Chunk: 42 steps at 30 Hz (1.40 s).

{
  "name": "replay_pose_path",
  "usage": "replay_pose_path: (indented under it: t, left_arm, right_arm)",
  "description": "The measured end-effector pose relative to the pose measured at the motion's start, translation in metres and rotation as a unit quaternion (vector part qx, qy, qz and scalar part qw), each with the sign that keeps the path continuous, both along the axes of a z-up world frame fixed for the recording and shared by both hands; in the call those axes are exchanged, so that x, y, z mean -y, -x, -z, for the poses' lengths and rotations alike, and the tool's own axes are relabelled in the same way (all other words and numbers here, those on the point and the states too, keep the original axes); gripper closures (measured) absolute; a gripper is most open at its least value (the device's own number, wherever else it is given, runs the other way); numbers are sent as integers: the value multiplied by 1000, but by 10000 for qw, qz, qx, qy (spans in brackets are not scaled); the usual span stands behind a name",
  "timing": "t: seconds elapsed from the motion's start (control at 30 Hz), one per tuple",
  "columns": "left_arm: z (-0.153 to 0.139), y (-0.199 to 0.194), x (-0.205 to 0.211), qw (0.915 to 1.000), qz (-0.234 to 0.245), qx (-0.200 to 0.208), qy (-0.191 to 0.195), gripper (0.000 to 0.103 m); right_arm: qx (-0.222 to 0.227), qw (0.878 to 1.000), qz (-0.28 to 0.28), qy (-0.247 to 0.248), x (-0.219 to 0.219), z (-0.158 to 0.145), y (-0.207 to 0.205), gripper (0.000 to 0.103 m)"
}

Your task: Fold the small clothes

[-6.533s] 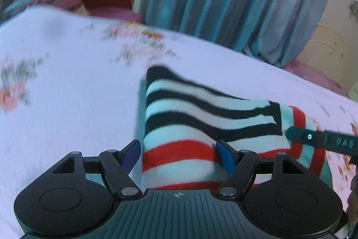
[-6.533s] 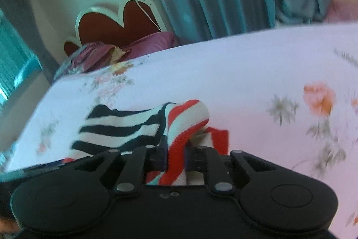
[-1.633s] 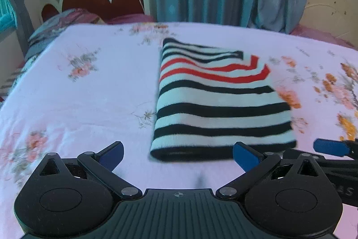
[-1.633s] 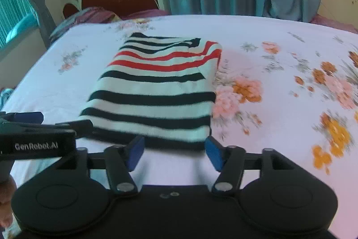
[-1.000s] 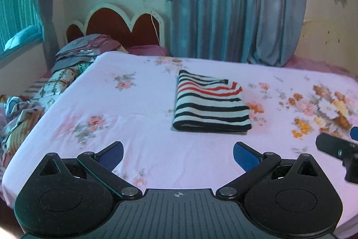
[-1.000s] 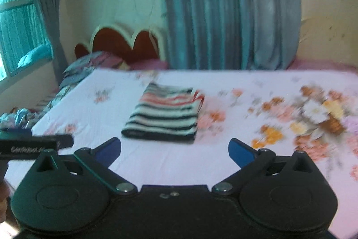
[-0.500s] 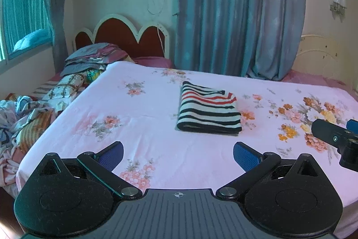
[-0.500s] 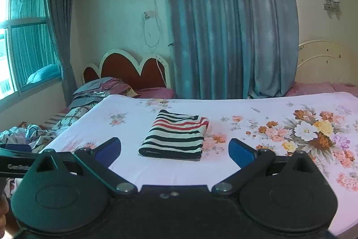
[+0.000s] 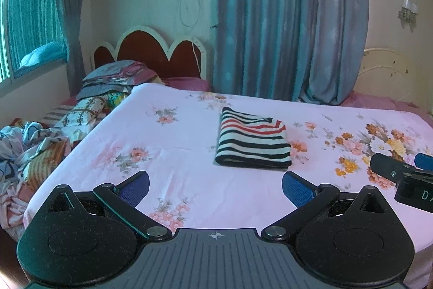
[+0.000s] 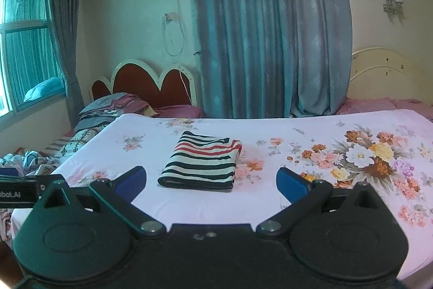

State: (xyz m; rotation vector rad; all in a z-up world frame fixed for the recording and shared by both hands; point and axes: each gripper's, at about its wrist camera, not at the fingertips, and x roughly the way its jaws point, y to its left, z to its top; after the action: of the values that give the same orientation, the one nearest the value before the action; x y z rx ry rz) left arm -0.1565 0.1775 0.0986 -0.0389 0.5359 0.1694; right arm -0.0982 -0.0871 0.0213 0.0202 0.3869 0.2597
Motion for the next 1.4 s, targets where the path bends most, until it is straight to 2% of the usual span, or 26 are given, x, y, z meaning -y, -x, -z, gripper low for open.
replay_pose_path:
  t: [1.4]
  left_arm:
    - [6, -6, 2, 9999, -88, -96, -20, 0]
  right_arm:
    - [-100, 9999, -78, 30, -3, 5, -2, 1]
